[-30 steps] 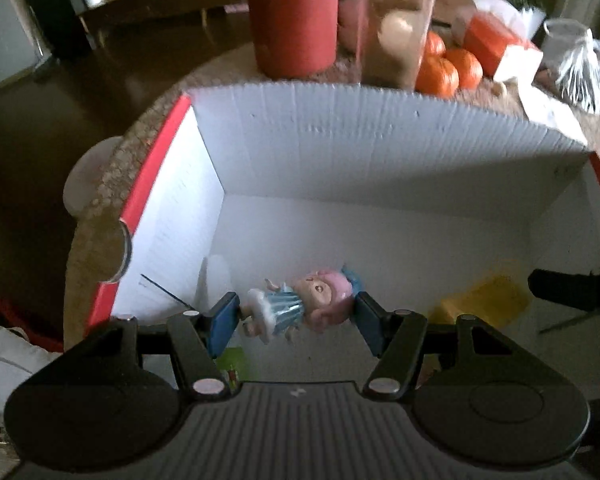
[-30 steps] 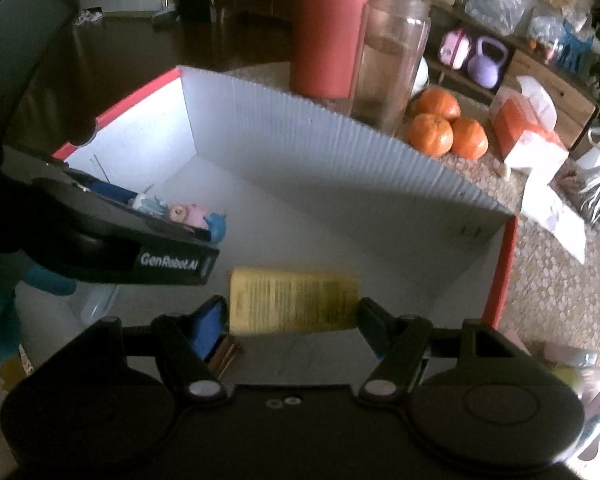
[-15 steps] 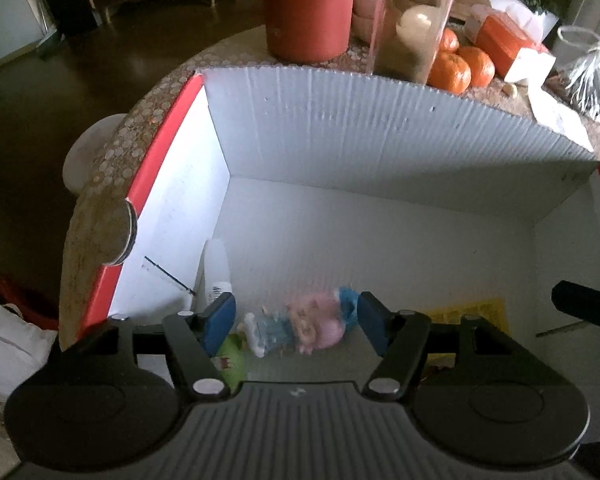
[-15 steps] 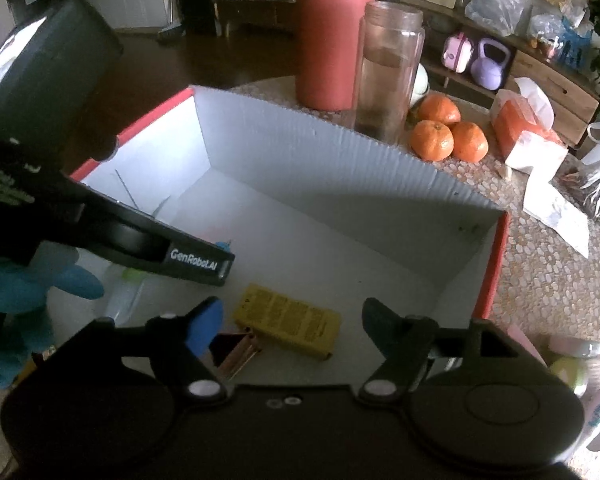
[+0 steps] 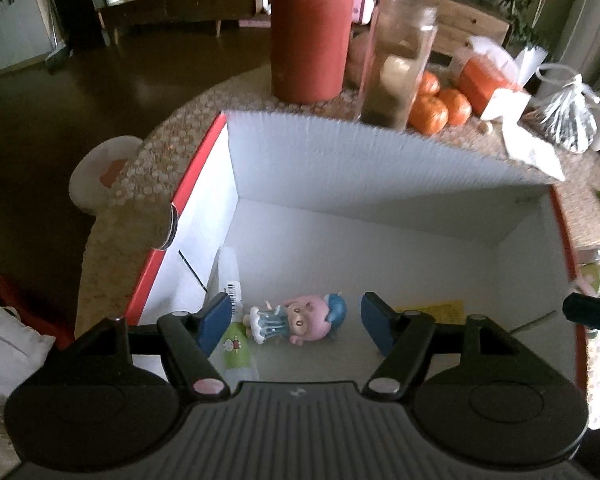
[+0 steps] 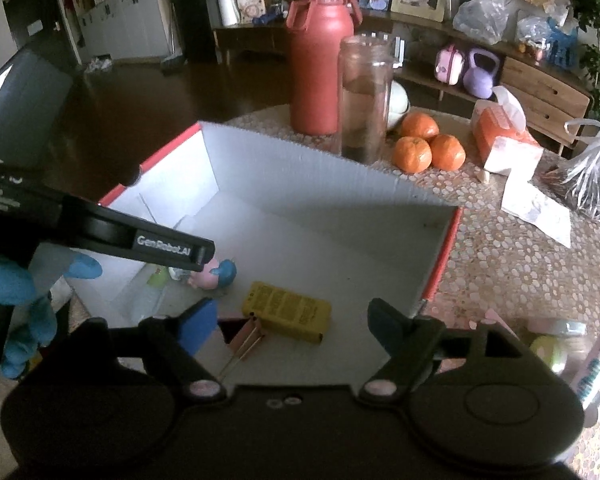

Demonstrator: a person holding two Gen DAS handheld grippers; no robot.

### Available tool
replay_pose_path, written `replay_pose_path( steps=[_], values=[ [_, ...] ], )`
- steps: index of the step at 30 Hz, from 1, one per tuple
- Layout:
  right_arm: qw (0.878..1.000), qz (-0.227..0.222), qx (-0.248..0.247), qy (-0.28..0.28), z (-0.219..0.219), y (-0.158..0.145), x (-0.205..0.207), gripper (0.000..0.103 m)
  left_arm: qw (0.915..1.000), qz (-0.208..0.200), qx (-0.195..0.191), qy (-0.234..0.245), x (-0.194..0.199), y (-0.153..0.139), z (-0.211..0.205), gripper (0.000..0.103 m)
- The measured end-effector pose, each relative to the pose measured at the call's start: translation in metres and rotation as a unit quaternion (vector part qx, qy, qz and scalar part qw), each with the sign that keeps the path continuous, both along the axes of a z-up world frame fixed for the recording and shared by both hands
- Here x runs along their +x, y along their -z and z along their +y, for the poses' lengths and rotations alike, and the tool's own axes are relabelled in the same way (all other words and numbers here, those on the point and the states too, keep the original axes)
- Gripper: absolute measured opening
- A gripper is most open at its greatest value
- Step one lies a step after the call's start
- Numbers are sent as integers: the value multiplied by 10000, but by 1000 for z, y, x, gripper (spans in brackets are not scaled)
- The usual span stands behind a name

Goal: Organize rigid objects
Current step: 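Open the left gripper to release the doll while the right gripper releases the yellow box, then withdraw both grippers and move the left gripper toward the white sunglasses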

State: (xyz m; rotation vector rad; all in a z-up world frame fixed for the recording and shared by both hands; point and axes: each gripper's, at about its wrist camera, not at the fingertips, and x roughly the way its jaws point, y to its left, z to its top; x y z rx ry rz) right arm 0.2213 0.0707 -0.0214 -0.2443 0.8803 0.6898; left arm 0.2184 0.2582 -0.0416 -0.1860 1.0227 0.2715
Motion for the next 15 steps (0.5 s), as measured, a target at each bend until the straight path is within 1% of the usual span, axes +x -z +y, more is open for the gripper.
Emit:
replay_pose_path(
  steps=[8,13,15],
  values=[
    [9996,-103,266,25,-26,-19,-18,90,9989,-415,33,194,-22,-32,-27,71],
    [9985,-161,515,102,-50,-32,-29,95,9967,-693,42,423,-35,-52,-51,71],
    [9977,-187,636,154,-62,-38,-35,97,9953,-808,49,529,-43,-60,-62,76]
  ],
)
